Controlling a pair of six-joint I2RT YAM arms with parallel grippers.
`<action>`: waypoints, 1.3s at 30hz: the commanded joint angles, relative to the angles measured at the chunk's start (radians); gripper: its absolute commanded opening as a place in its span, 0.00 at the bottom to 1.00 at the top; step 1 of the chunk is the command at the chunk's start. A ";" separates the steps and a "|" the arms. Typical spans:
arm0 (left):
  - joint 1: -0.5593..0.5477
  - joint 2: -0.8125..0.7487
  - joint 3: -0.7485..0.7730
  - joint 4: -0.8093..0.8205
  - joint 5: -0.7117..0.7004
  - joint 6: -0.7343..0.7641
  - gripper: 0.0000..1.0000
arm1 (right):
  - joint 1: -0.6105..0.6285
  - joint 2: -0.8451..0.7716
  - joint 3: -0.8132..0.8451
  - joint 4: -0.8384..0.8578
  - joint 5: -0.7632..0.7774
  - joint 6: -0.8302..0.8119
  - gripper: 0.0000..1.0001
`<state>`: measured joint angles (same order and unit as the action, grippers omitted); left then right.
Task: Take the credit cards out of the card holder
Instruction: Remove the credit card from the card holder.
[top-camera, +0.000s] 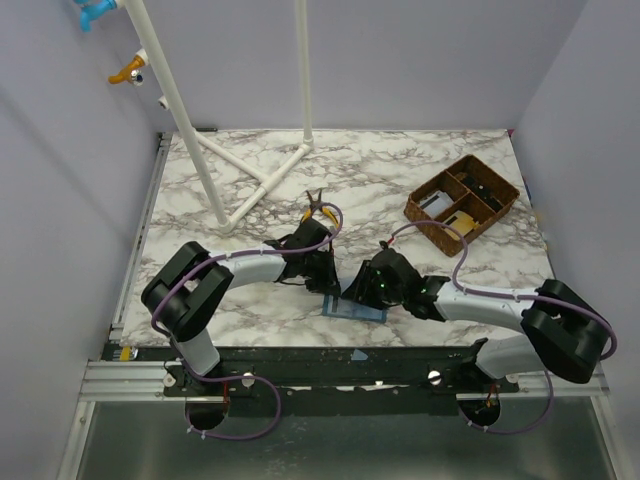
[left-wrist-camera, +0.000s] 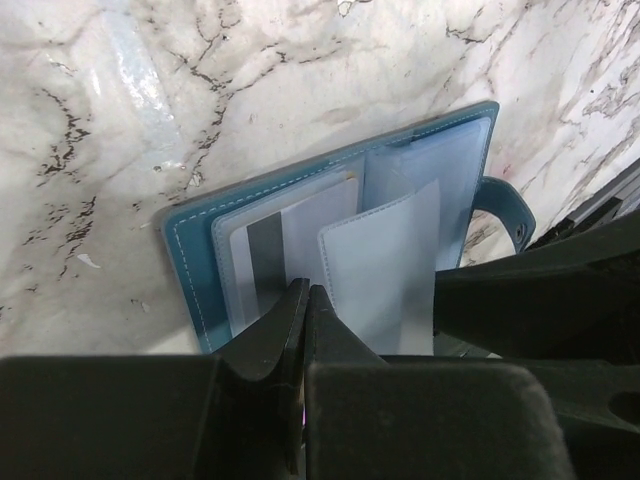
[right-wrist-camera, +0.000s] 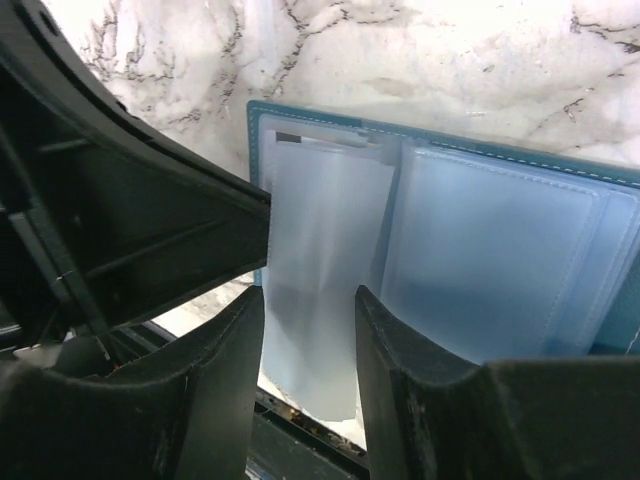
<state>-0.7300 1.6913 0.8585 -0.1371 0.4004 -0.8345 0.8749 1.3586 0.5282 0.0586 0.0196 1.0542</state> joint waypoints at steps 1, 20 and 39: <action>-0.009 0.006 0.028 -0.012 -0.023 0.007 0.00 | -0.004 -0.043 0.036 -0.052 0.007 -0.010 0.45; -0.032 -0.008 0.085 -0.012 0.037 -0.012 0.00 | -0.005 -0.153 0.126 -0.374 0.192 -0.046 0.57; -0.122 0.074 0.170 -0.023 0.056 -0.028 0.00 | -0.005 -0.267 0.151 -0.542 0.330 0.018 0.19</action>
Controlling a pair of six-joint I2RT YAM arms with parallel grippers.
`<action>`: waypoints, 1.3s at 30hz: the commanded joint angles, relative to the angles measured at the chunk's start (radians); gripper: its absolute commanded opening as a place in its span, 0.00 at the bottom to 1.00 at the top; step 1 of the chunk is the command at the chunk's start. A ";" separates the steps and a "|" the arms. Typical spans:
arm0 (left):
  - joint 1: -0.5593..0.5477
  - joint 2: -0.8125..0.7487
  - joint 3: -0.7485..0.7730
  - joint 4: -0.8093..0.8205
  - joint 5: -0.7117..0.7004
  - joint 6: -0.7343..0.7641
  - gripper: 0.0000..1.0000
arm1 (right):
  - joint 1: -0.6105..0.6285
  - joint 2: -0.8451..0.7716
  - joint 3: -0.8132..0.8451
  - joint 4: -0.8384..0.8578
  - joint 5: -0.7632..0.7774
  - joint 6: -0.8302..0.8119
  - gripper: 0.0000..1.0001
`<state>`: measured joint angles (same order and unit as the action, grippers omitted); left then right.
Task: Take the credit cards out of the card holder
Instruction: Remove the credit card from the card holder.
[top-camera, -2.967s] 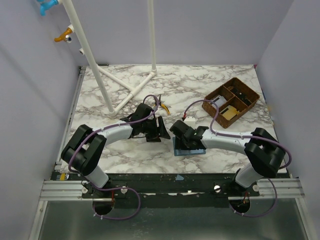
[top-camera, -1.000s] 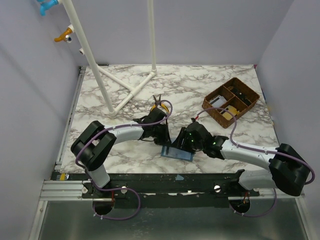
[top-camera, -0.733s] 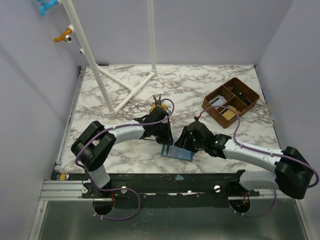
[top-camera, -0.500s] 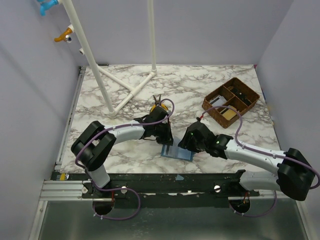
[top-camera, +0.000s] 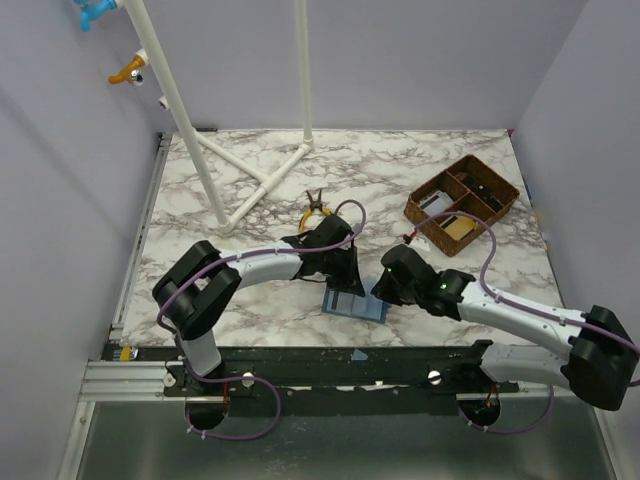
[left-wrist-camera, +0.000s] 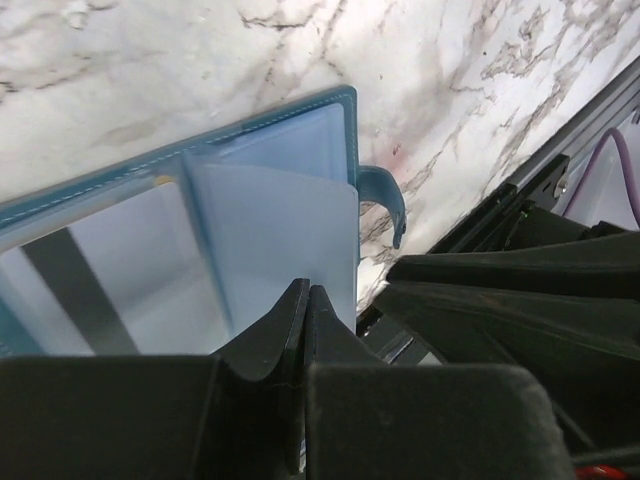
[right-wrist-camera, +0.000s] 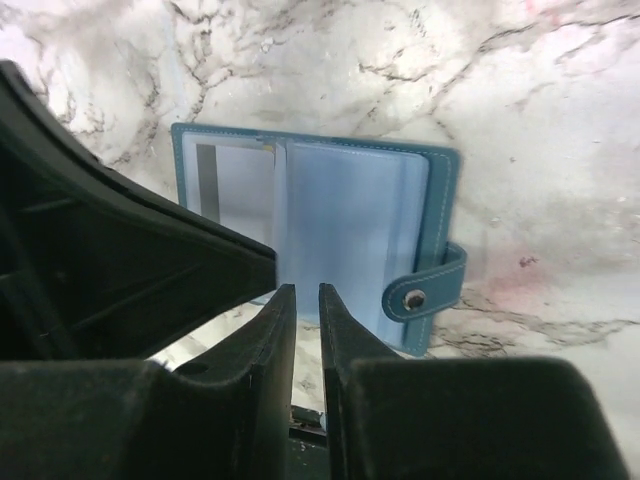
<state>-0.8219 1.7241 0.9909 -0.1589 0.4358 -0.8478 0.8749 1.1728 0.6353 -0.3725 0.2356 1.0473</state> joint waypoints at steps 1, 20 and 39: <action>-0.034 0.055 0.047 0.001 0.020 -0.017 0.00 | -0.005 -0.101 0.043 -0.122 0.122 0.023 0.19; -0.032 0.024 0.093 -0.060 -0.038 0.025 0.00 | -0.004 -0.090 0.005 -0.016 0.001 0.025 0.21; 0.134 -0.139 -0.157 -0.032 -0.054 0.096 0.03 | -0.005 0.246 0.089 0.235 -0.218 0.000 0.31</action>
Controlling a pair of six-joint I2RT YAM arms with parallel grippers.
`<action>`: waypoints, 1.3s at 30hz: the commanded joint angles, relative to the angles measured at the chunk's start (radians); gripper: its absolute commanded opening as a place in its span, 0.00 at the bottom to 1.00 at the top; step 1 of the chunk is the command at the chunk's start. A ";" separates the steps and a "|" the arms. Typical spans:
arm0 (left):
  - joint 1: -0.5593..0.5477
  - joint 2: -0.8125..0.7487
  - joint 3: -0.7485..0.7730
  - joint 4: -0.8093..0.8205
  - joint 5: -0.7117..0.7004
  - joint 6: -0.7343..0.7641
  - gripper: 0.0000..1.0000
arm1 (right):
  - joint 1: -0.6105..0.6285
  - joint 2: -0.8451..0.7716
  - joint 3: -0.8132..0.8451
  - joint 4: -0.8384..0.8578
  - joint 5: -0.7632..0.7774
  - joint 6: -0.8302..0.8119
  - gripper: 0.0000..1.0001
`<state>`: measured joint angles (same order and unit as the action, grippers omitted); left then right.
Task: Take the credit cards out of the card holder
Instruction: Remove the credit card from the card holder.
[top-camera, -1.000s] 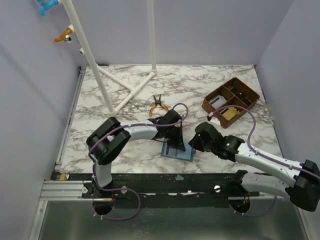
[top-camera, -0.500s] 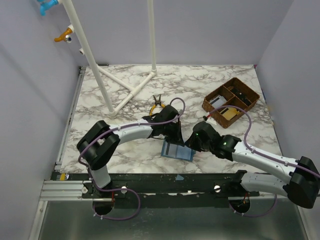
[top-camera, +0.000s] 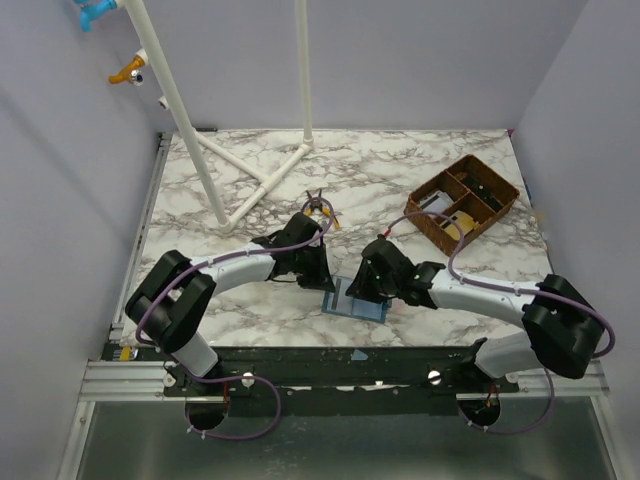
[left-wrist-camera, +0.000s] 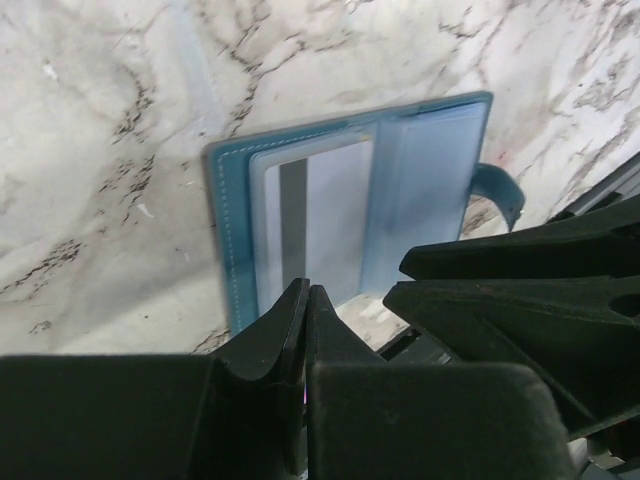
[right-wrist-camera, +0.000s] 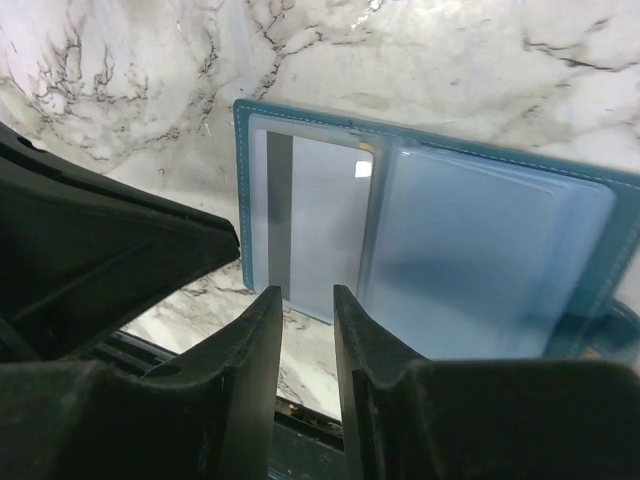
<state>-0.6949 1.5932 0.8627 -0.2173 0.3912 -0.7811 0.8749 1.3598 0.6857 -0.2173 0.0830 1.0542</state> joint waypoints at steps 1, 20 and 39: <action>0.007 -0.002 -0.035 0.033 -0.008 0.028 0.03 | -0.004 0.073 0.038 0.086 -0.070 -0.002 0.31; 0.008 0.052 -0.062 0.066 -0.029 0.012 0.00 | -0.026 0.078 -0.065 0.082 -0.025 0.024 0.35; -0.027 0.073 -0.046 0.046 -0.061 0.010 0.00 | -0.099 0.069 -0.193 0.267 -0.151 0.037 0.36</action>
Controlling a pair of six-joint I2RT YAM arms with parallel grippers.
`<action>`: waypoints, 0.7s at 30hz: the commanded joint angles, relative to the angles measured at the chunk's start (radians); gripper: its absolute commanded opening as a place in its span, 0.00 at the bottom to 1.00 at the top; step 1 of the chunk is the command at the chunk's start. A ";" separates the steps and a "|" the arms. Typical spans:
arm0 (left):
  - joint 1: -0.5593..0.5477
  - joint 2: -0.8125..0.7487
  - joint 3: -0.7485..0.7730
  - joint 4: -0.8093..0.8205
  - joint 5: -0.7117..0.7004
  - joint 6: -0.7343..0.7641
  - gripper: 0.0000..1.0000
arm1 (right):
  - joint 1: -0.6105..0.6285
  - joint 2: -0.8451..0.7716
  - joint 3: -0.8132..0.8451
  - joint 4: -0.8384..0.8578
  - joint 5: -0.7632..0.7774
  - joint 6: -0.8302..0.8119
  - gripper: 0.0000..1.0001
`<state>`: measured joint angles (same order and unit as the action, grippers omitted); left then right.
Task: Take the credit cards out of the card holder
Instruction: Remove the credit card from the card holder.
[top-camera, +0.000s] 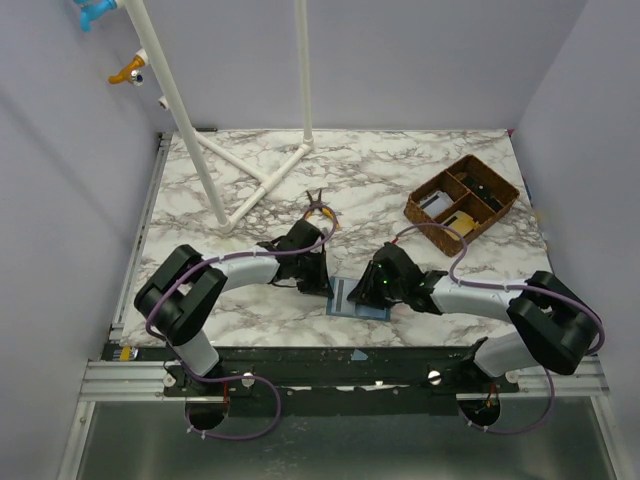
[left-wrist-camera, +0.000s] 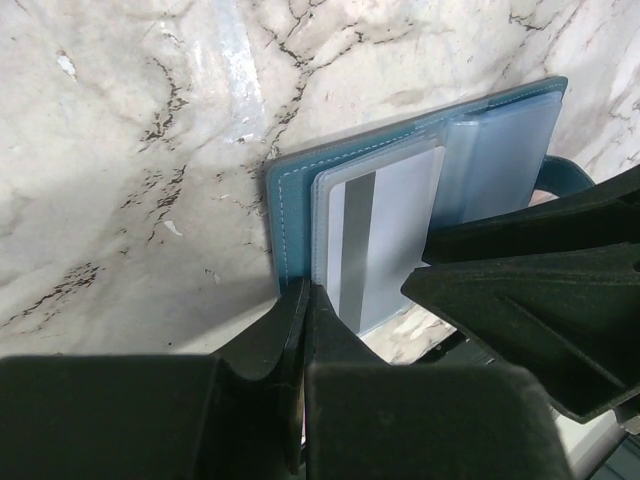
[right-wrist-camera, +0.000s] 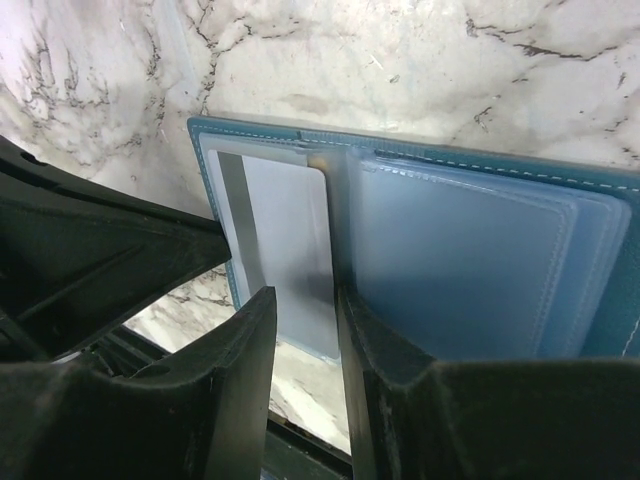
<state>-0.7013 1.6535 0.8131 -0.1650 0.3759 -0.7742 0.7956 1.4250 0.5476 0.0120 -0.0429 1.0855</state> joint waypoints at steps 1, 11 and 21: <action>-0.020 0.003 0.002 -0.011 -0.056 0.001 0.00 | -0.026 -0.001 -0.063 0.047 -0.031 0.006 0.36; -0.021 -0.109 0.033 -0.094 -0.114 0.040 0.02 | -0.061 -0.029 -0.127 0.125 -0.075 0.017 0.38; -0.044 -0.042 0.067 -0.071 -0.083 0.042 0.03 | -0.076 -0.029 -0.149 0.157 -0.096 0.024 0.38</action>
<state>-0.7361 1.5719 0.8551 -0.2379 0.2989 -0.7444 0.7307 1.3949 0.4297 0.2008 -0.1459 1.1156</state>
